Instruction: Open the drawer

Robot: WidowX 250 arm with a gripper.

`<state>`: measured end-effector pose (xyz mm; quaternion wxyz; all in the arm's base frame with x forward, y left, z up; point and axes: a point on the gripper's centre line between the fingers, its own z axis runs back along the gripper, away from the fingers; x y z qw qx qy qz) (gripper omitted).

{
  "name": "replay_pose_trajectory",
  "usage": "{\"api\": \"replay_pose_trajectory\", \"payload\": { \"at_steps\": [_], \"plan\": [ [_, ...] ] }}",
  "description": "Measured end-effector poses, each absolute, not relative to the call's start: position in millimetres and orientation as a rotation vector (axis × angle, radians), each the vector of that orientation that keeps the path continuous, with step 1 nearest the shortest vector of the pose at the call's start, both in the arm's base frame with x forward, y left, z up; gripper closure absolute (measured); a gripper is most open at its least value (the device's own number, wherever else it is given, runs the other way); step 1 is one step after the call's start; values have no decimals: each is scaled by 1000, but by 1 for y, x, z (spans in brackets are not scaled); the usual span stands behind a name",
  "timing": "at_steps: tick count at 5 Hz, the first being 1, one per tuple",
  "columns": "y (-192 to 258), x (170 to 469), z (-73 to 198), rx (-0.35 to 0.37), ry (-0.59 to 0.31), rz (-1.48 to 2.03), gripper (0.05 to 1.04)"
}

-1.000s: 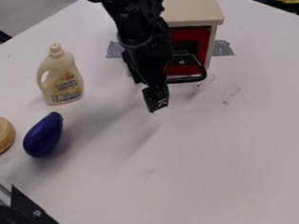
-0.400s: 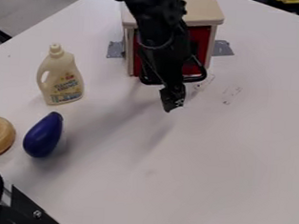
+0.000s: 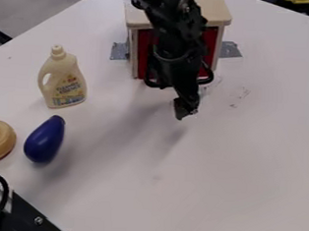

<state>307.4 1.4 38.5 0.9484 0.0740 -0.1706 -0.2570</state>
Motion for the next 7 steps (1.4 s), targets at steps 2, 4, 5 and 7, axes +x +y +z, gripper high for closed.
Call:
{"api": "replay_pose_trajectory", "payload": {
  "at_steps": [2,4,5,7],
  "plan": [
    [-3,310,41,161,-345,-530,89],
    [-6,326,67,130,-385,-534,89],
    [1,330,68,143,-398,-533,89],
    [11,336,37,176,-361,-553,89]
  ]
}}
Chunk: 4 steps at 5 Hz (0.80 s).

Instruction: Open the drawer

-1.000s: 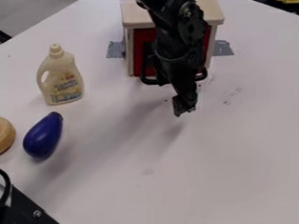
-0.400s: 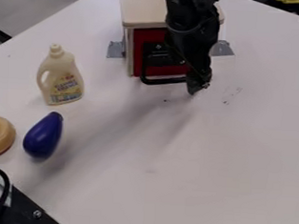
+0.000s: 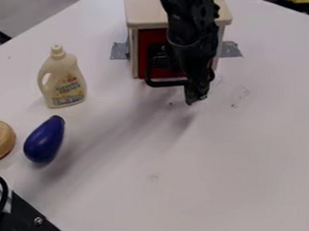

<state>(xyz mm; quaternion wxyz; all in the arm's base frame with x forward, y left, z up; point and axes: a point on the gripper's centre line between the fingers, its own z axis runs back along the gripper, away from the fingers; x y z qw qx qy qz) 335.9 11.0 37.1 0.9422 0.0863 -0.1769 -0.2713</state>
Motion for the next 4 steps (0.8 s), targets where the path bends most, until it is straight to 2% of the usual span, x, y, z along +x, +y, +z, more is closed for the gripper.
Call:
{"api": "replay_pose_trajectory", "payload": {
  "at_steps": [2,4],
  "plan": [
    [16,334,10,170,-313,-550,124],
    [26,338,9,154,-325,-521,696]
  ]
}}
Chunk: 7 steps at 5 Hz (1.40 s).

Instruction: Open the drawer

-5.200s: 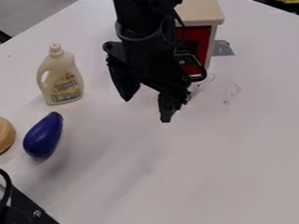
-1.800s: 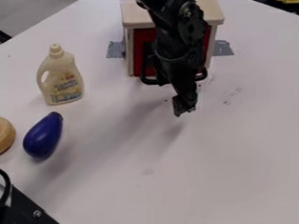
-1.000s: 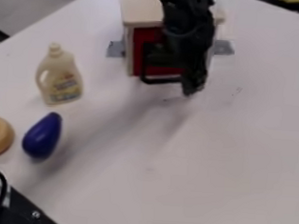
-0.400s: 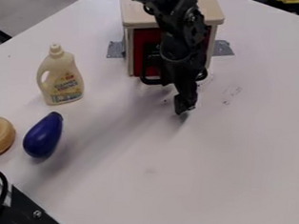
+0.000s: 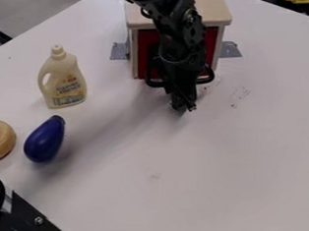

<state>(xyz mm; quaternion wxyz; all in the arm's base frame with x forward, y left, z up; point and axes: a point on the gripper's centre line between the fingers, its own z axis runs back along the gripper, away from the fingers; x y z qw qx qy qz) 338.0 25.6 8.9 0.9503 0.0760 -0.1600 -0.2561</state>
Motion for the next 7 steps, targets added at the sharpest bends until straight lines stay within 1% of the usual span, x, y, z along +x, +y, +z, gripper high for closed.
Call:
{"api": "replay_pose_trajectory", "payload": {
  "at_steps": [1,2,3,4,6,7],
  "plan": [
    [26,336,8,146,-311,-548,860],
    [24,336,8,131,-309,-558,872],
    [21,335,16,117,-315,-547,872],
    [10,328,20,98,-320,-555,874],
    [-10,311,29,91,-327,-616,914],
    [-19,303,31,85,-329,-623,916]
  ]
}}
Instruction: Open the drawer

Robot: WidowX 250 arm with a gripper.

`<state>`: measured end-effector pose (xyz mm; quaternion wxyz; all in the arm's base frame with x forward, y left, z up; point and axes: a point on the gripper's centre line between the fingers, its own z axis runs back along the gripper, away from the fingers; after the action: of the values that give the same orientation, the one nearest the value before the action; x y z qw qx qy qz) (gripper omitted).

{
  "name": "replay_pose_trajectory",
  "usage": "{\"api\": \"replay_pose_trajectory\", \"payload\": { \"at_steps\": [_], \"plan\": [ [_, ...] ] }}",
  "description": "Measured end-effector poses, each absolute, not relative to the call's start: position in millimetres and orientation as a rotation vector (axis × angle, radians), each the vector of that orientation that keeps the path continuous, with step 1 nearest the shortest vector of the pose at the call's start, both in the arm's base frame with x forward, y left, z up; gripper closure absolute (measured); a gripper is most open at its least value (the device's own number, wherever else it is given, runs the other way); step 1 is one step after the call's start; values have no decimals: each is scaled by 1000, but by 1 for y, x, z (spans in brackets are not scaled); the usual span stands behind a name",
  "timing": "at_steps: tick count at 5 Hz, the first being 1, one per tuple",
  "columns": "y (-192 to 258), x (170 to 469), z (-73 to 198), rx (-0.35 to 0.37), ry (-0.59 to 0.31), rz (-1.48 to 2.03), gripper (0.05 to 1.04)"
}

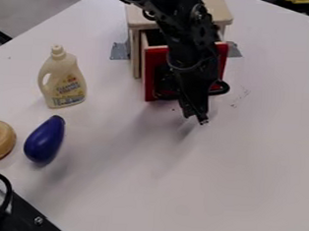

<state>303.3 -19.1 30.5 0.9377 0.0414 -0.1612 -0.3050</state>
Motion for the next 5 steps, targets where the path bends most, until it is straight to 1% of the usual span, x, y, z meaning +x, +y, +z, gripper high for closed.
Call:
{"api": "replay_pose_trajectory", "payload": {
  "at_steps": [2,4,5],
  "plan": [
    [-36,286,30,81,-331,-647,932],
    [-47,275,32,78,-333,-663,939],
    [-52,270,30,81,-346,-662,899]
  ]
}}
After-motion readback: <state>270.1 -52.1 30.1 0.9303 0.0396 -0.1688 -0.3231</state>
